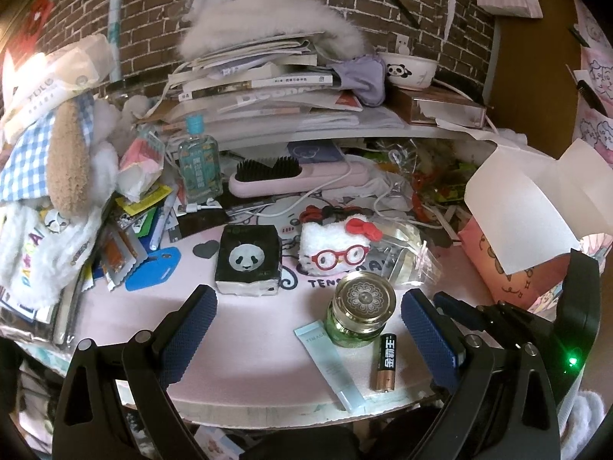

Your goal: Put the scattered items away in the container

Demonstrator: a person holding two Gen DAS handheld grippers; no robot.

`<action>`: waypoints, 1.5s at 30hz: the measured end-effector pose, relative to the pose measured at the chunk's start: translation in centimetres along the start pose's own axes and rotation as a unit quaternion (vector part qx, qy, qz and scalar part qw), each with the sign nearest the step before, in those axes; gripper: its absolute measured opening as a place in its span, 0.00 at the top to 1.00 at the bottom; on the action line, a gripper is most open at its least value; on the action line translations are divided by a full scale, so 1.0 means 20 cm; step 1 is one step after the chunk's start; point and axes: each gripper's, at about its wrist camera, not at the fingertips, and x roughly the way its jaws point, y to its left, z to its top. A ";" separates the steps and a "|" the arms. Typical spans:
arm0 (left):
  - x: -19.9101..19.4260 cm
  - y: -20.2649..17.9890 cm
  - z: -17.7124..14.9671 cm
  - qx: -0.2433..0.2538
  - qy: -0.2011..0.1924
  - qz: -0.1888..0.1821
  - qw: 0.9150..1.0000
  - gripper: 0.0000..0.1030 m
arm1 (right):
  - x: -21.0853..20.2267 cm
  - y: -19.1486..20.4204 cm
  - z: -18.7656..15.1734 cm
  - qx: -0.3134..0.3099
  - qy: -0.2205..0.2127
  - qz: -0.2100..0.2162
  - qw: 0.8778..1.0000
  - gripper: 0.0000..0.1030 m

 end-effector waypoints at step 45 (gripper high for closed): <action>-0.30 0.09 0.13 -0.022 -0.084 0.031 0.996 0.06 | -0.35 0.41 0.25 -0.162 -0.128 -0.122 0.971 0.78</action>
